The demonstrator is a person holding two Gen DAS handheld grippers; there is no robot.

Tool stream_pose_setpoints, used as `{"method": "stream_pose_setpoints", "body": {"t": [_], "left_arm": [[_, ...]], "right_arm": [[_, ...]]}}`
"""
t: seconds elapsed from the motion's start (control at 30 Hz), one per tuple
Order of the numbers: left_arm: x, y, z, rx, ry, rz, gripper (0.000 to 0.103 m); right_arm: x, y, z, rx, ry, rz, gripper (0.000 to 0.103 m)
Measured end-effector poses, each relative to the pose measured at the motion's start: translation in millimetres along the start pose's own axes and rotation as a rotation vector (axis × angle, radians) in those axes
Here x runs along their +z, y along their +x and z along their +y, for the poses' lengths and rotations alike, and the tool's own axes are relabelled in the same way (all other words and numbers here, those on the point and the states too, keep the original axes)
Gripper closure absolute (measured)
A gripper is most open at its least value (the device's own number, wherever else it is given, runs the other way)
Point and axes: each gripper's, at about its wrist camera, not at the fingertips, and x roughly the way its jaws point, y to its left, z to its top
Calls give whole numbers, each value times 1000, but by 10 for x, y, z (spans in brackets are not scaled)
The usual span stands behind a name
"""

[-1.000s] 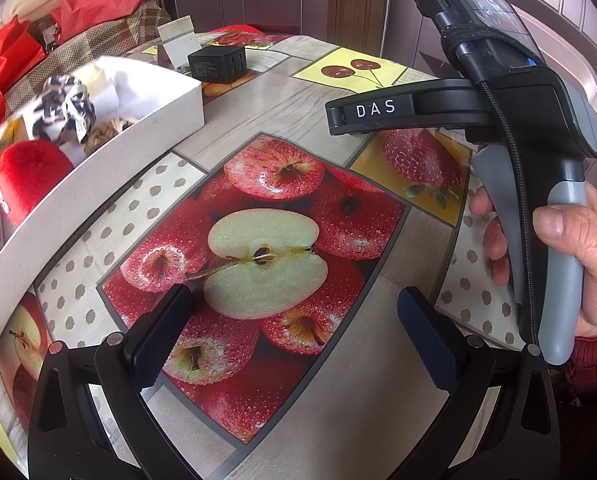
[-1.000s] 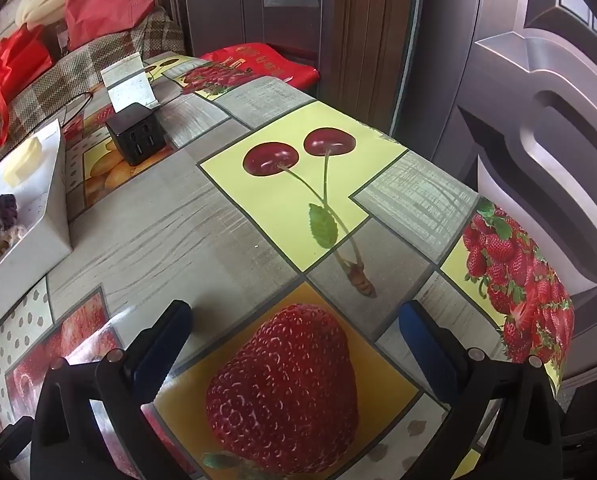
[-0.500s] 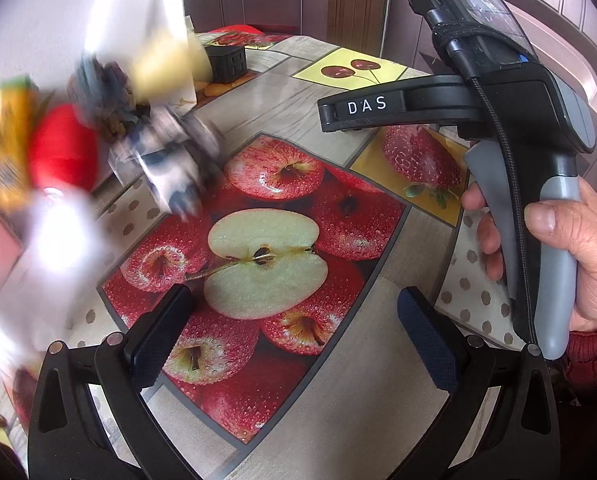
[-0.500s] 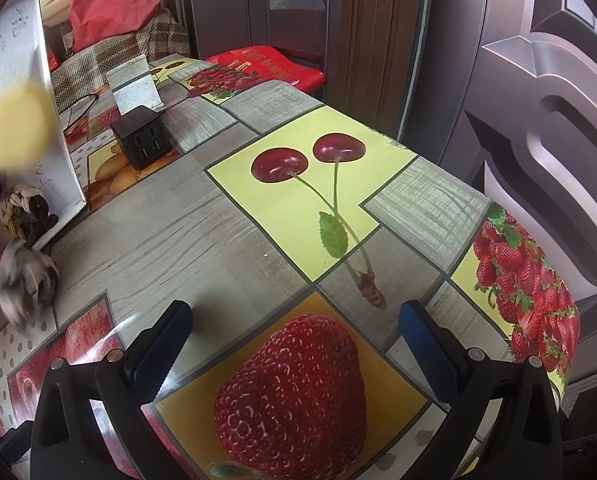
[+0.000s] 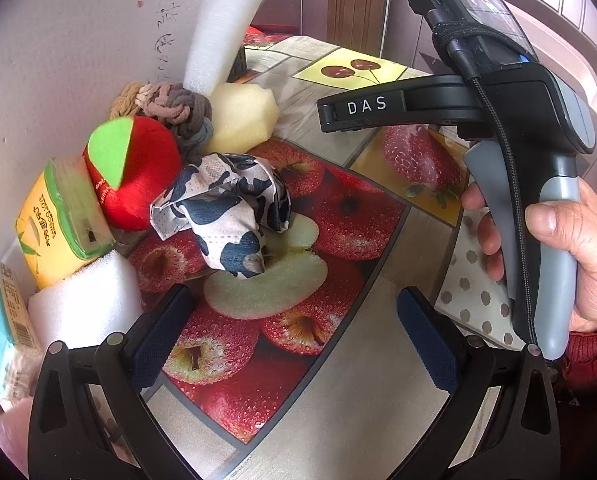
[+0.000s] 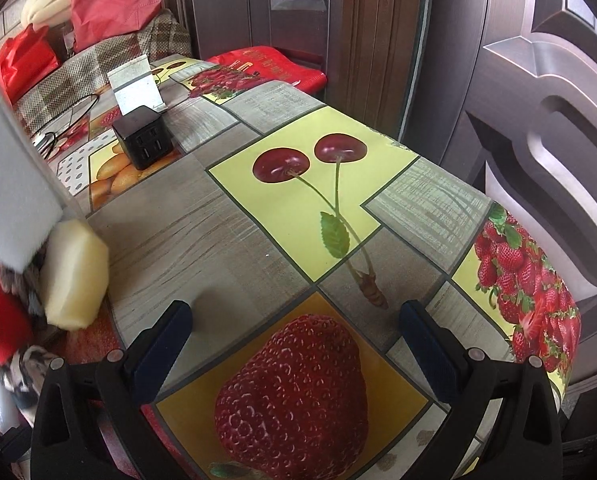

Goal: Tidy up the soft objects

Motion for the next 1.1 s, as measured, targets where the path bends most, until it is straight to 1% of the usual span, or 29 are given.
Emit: {"method": "stream_pose_setpoints", "body": {"t": [1.1], "left_arm": [[-1, -1, 2, 0, 0, 0, 1]], "right_arm": [[5, 7, 22, 1, -1, -1, 0]]}}
